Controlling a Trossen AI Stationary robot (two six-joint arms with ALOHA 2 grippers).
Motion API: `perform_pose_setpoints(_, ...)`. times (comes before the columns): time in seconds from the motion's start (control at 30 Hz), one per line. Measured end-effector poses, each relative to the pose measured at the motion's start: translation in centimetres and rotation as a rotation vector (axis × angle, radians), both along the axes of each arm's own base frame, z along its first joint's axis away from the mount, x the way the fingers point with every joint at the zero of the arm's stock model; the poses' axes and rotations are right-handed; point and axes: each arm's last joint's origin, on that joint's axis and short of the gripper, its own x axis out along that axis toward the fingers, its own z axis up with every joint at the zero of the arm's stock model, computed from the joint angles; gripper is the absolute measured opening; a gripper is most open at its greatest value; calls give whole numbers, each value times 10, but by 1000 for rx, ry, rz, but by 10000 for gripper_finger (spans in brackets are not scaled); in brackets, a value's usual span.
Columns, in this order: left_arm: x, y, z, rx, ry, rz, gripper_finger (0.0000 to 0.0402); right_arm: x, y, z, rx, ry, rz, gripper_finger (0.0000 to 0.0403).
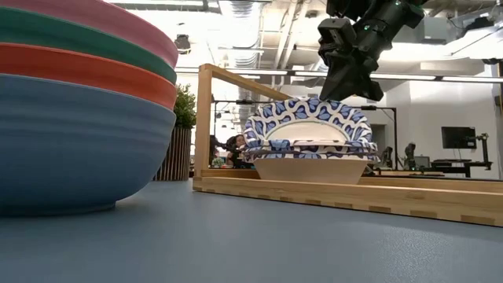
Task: Place and stack bowls onto a shelf
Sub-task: Stack the blue patterned bowl on the top of the blue patterned bowl on the shelf
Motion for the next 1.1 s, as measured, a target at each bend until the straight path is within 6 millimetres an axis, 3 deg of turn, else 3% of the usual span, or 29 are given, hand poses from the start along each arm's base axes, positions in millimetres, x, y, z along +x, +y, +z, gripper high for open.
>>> perform_pose_setpoints(0.2,0,0,0,8,3,16,112,-1,0,6,-1,-38,-6,136)
perform_pose_setpoints(0.47,0,0,-3,-5,30,-2,112,-15,4,27,-23,-134,-4,133)
perform_pose_setpoints(1.1,-2,4,-3,-149,-52,158,112,-9,-3,26,-341,-117,215,131)
